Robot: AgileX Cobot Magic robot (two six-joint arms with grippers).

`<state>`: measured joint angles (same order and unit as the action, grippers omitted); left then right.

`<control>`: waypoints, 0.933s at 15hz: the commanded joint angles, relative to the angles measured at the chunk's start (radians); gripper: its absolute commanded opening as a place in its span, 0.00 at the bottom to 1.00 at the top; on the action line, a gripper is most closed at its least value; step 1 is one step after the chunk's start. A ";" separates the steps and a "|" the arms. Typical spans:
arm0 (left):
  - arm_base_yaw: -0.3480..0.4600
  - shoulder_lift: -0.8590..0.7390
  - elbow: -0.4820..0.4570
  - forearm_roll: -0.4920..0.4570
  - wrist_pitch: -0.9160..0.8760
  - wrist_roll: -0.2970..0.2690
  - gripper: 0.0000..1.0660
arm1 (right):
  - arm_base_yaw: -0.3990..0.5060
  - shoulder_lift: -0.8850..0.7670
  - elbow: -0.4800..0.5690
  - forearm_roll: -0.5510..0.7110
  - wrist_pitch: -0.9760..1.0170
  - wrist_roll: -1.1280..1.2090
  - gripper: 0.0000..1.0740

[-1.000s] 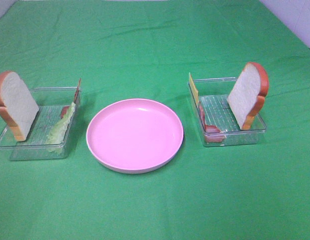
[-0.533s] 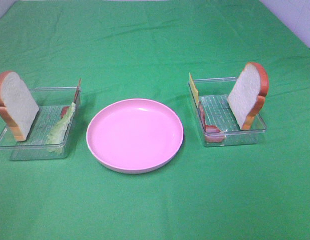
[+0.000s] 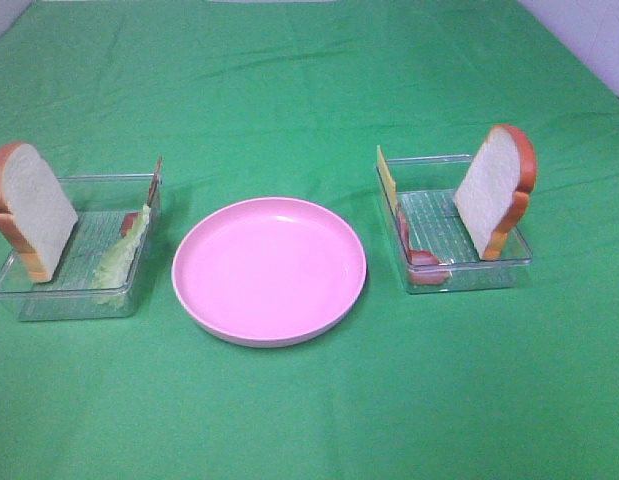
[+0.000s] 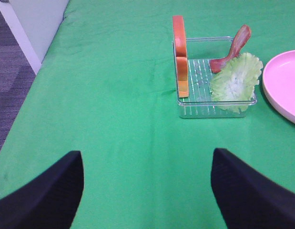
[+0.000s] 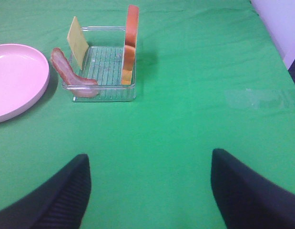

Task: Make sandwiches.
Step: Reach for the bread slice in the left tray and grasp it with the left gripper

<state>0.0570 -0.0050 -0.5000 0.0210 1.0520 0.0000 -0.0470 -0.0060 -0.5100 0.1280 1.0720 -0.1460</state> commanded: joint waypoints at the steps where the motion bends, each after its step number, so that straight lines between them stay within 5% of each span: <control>1: 0.006 -0.021 0.002 -0.001 -0.009 0.006 0.67 | -0.004 -0.014 0.004 0.001 -0.010 -0.013 0.63; 6: 0.006 -0.013 -0.011 -0.004 -0.027 0.000 0.67 | -0.004 -0.014 0.004 0.001 -0.010 -0.013 0.63; 8: 0.006 0.111 -0.080 -0.010 -0.197 0.000 0.67 | -0.004 -0.014 0.004 0.001 -0.010 -0.013 0.63; 14: 0.006 0.629 -0.302 -0.021 -0.257 0.000 0.67 | -0.004 -0.014 0.004 0.001 -0.010 -0.013 0.63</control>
<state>0.0570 0.6120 -0.7960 0.0060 0.8120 0.0000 -0.0470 -0.0060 -0.5100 0.1280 1.0720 -0.1460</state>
